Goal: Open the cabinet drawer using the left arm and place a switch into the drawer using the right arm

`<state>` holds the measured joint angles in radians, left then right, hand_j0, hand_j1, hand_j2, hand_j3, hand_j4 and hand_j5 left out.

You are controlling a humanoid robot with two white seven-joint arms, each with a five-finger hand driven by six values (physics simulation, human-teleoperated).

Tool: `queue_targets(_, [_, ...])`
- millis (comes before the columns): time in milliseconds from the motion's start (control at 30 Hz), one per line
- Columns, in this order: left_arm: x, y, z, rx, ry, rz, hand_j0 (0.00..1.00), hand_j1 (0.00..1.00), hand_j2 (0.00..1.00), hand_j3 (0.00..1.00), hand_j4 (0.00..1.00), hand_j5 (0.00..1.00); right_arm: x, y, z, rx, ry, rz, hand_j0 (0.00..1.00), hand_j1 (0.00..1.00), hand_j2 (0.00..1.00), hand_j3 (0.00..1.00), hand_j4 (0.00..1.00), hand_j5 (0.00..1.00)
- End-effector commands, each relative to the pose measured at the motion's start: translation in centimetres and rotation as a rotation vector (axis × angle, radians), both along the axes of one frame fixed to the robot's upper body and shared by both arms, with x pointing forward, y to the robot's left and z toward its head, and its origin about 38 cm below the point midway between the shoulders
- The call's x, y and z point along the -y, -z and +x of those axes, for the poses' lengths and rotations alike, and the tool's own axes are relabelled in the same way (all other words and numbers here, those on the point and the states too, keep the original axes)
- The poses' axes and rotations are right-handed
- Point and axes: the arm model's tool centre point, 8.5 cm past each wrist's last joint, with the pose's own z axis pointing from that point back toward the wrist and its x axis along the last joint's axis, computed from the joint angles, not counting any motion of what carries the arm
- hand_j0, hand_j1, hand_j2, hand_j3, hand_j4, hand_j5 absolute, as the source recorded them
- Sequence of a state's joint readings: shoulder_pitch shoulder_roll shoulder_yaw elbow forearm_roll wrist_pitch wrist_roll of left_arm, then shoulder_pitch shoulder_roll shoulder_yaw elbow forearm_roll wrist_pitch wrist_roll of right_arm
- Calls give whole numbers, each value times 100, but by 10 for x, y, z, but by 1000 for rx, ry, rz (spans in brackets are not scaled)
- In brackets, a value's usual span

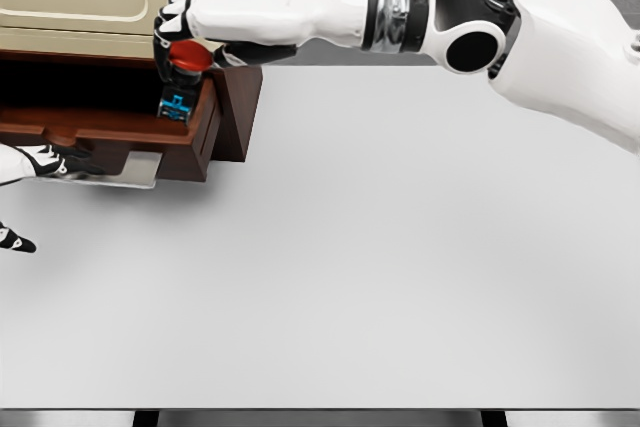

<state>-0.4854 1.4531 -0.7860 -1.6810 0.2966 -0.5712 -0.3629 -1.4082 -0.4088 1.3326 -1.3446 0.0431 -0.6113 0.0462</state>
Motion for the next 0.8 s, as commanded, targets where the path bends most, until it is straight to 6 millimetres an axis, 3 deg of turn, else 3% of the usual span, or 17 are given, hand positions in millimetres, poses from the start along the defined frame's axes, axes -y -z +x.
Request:
queue_targets(0, [18, 7, -9, -35, 70, -65, 100, 100, 100, 100, 100, 100, -7, 0, 3, -9, 1, 9, 49, 49, 49, 49, 49, 49])
queue_targets(367, [17, 0, -3, 7, 52, -89, 100, 100, 100, 100, 100, 100, -34, 10, 20, -33, 29, -44, 50, 50, 50, 50, 50, 50])
queue_targets(567, [18, -3, -1, 19, 52, -95, 100, 100, 100, 100, 100, 100, -44, -5, 21, 47, 36, -41, 49, 49, 49, 49, 49, 49])
queue_targets(767, [15, -6, -2, 21, 45, -93, 100, 100, 100, 100, 100, 100, -53, -3, 29, 30, 54, -47, 49, 49, 49, 49, 49, 49])
